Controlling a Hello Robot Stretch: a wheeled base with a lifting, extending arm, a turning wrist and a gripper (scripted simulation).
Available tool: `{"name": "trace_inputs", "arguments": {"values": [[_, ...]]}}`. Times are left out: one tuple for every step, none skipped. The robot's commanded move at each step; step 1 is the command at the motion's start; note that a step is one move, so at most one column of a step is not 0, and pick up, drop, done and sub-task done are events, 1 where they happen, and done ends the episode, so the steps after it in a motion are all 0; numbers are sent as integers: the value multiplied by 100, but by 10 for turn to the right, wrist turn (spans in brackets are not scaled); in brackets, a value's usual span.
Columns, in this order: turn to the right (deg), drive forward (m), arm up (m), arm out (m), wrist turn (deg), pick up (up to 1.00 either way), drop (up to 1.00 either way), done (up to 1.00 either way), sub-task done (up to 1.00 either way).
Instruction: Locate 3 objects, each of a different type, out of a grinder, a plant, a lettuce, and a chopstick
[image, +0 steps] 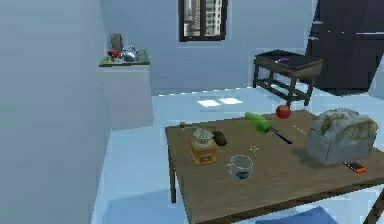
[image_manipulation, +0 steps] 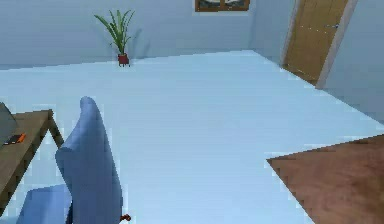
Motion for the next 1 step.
{"name": "trace_inputs", "arguments": {"values": [[180, 0, 0, 0, 0, 0, 0, 0, 0]]}}
